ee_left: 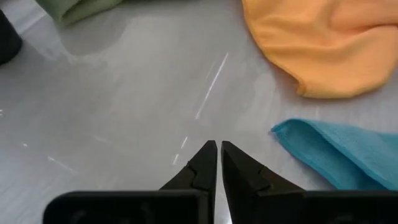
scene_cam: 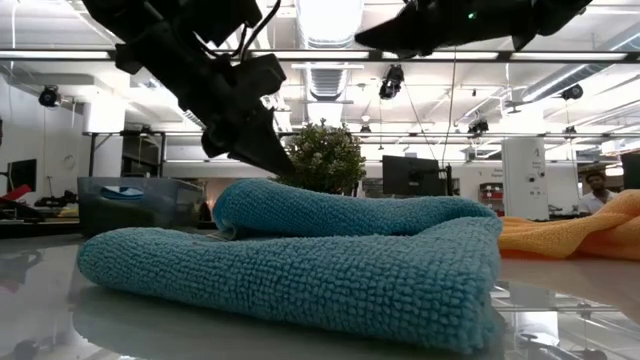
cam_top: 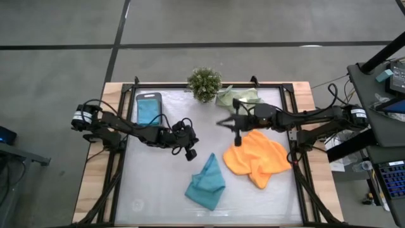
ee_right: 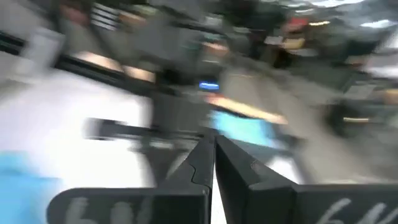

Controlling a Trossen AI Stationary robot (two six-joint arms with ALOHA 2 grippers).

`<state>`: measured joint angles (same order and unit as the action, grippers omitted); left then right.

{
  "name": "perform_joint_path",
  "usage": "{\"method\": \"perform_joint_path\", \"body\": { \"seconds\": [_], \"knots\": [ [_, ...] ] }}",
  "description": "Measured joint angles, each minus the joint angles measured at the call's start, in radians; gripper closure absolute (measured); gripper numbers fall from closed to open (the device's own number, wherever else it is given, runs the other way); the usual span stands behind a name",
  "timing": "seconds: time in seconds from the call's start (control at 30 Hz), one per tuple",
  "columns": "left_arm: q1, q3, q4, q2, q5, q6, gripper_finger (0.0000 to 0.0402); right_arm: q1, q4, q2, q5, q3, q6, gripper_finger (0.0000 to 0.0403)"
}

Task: Fold microfiber towels
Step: Fold the blue microfiber cloth

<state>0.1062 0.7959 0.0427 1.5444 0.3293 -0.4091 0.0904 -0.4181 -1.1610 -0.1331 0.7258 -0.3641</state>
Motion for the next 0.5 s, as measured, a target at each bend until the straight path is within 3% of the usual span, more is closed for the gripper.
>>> {"method": "perform_joint_path", "body": {
  "seconds": [0.1, 0.2, 0.5],
  "knots": [
    [0.0, 0.0, 0.002, -0.002, -0.011, 0.005, 0.0393, -0.022, 0.049, 0.0, -0.175, 0.001, 0.125, 0.0394],
    [0.0, -0.001, 0.001, -0.002, -0.015, 0.005, 0.0393, -0.063, 0.117, 0.0, -0.265, 0.001, 0.214, 0.0394],
    [0.002, -0.005, -0.07, -0.003, -0.092, -0.003, 0.0393, -0.204, 0.339, 0.0, -0.25, 0.038, 0.431, 0.0394]
  ]
}}
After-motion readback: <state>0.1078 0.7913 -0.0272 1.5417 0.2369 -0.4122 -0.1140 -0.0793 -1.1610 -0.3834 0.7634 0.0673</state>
